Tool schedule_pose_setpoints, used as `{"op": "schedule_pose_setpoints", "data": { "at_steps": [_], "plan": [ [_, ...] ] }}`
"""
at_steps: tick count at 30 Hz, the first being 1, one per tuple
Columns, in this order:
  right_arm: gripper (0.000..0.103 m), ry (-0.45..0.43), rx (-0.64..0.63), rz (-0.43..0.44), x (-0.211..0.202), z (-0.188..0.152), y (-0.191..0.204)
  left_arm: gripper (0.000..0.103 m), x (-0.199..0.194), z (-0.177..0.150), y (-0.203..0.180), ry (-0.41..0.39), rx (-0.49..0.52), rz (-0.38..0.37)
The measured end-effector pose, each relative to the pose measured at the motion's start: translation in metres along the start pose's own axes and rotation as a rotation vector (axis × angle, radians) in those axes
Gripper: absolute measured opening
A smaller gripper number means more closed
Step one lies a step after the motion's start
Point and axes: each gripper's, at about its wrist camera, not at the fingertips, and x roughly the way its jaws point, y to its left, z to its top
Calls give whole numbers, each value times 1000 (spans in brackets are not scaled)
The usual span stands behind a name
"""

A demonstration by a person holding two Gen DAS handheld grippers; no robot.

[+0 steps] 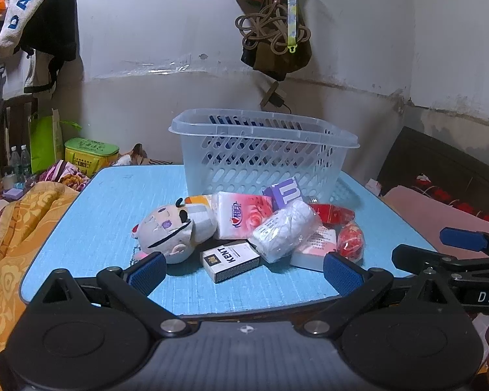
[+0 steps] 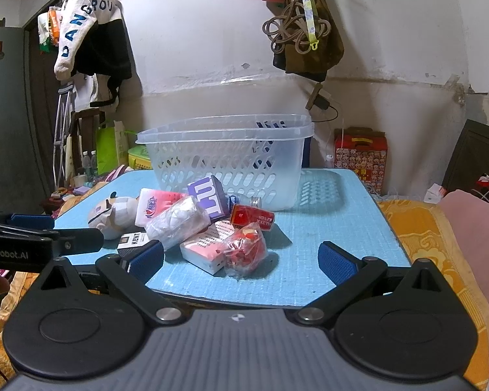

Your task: Organize objects

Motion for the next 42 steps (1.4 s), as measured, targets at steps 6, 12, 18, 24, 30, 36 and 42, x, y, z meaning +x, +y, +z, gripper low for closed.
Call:
{"op": "schedule_pose_setpoints", "data": {
  "at_steps": [6,12,18,24,30,36,42],
  "plan": [
    [103,5,0,2,0,0,1,103,0,-2,0,5,1,3],
    [103,12,0,6,0,1,2,103,1,-2,2,11,-8,4],
    [103,17,-10,5,1,1,4,103,1,-3,3,12,-9,4],
    [103,23,-8,7,1,0,3,103,1,-4,5,16,-13,7],
    [103,30,-8,53,-1,-1,2,103,3,-7,10,24,-5,20],
    [100,57,-66,20,10,-7,-1,103,15,-9,54,76,-61,49],
    [88,102,-34,49,39,-2,-18,102,46,-6,79,159,-29,97]
  ]
}}
